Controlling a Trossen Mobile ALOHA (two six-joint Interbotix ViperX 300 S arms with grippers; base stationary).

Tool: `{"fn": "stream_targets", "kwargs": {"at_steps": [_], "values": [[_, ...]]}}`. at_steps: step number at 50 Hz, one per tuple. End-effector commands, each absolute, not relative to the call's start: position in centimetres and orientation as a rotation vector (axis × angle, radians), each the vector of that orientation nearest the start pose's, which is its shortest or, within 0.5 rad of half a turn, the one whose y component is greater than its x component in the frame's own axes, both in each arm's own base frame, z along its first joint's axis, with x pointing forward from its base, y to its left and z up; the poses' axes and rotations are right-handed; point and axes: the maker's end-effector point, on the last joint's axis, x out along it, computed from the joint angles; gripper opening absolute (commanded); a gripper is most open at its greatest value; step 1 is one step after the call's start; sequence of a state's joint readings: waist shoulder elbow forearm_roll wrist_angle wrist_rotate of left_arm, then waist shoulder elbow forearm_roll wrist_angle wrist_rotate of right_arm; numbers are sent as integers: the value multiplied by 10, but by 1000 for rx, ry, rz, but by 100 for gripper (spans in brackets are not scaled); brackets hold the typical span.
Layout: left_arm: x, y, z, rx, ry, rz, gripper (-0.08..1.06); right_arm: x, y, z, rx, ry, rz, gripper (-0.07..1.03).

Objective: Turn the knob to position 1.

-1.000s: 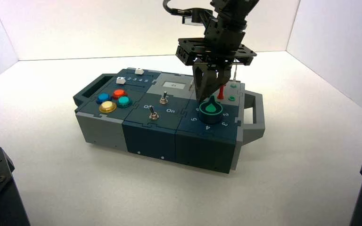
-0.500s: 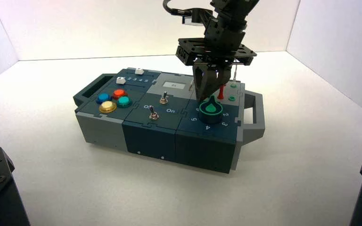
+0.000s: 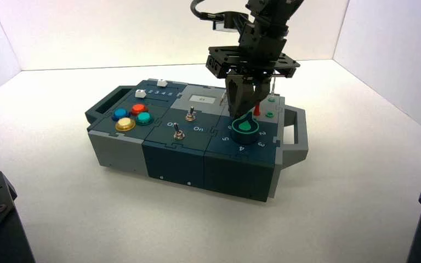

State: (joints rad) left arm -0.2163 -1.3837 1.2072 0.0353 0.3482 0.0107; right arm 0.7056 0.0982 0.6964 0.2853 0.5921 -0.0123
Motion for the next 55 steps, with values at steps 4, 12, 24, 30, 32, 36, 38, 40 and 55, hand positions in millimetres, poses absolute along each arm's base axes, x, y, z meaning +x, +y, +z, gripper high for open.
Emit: {"fn": "stream_targets", "kwargs": {"at_steps": [4,12,24,30,32,36,38,40,55], "values": [[183,-38,271,63,149,-205,-3,244,242,46,-179,1380,566,-2],[183,-37,271,63,149,-203,-3,248,245,49,-179,1367,570,-2],[182,-37,272,62,146,-204,-3,258,252,53,-183,1343,578,-2],[182,-37,272,62,143,-204,-3,264,258,59,-176,1324,584,-2],[182,-37,272,62,143,-204,-3,266,259,62,-173,1315,587,-2],[182,-37,272,62,145,-203,-3,271,263,70,-168,1300,595,-2],[183,-37,271,64,146,-203,-3,272,265,73,-165,1292,599,-2],[183,-37,271,63,149,-203,-3,274,267,80,-162,1278,605,-2],[186,-38,267,71,170,-203,-3,287,280,112,-160,1186,646,-2]]}}
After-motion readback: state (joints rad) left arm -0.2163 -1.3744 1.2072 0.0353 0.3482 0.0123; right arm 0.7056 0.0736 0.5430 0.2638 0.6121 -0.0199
